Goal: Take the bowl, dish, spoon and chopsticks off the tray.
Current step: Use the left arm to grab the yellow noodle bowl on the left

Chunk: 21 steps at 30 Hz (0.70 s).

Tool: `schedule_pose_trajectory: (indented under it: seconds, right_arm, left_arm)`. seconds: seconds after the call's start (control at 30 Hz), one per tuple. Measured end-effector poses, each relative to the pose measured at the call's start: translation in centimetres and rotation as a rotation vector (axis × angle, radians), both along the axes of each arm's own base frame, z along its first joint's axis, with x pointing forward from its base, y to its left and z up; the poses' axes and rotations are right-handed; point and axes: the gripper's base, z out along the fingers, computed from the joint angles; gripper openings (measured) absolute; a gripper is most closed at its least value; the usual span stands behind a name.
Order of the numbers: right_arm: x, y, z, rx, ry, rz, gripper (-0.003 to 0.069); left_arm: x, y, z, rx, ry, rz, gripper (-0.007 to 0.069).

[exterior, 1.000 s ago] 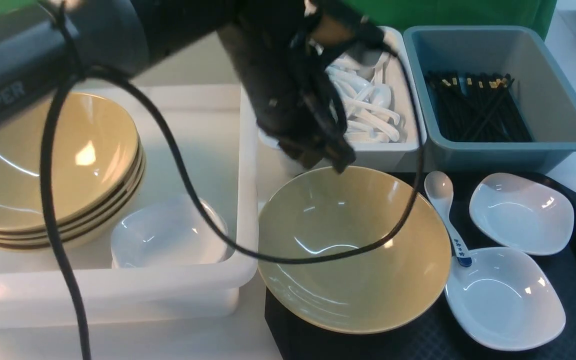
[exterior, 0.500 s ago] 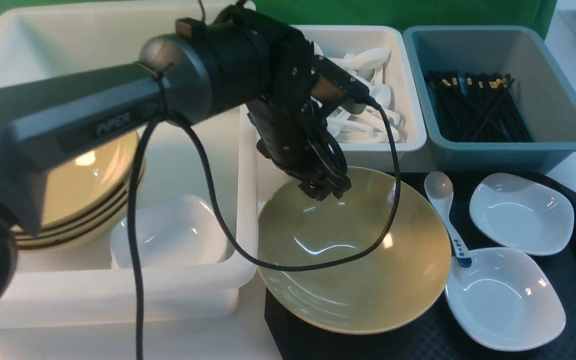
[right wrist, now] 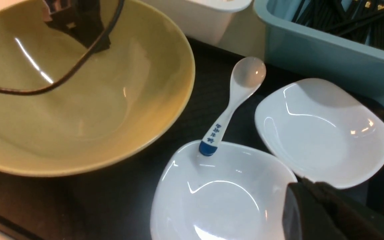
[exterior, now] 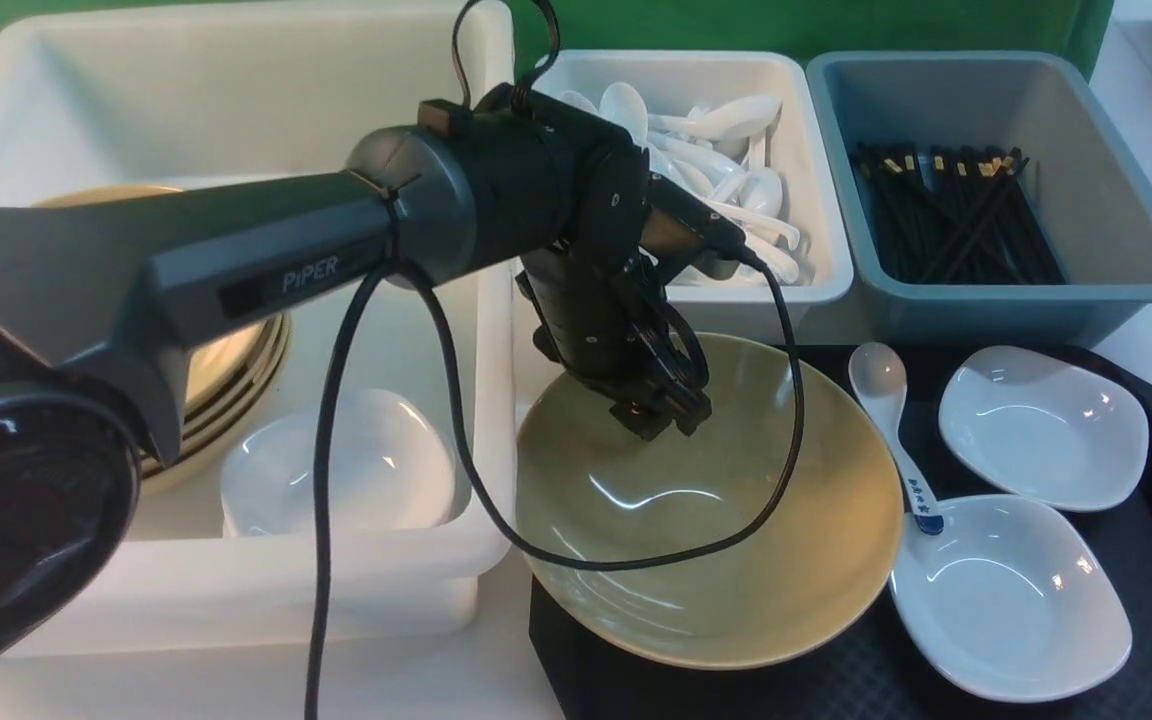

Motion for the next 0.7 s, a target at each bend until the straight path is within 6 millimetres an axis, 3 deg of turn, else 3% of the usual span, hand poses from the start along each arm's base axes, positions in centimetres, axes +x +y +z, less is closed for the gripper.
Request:
schedule_pose_trajectory:
  seconds: [0.2,0.7]
  right_arm:
    - [0.0,0.0,0.0,0.000,0.000,0.000,0.0062]
    - [0.0,0.0,0.0,0.001,0.000,0.000,0.0078]
  left_arm:
    - [-0.5,-0.7,0.0,-0.090,0.071,-0.005,0.0187]
    - [-0.7,-1.3,-0.3,-0.125,0.129,-0.030,0.0110]
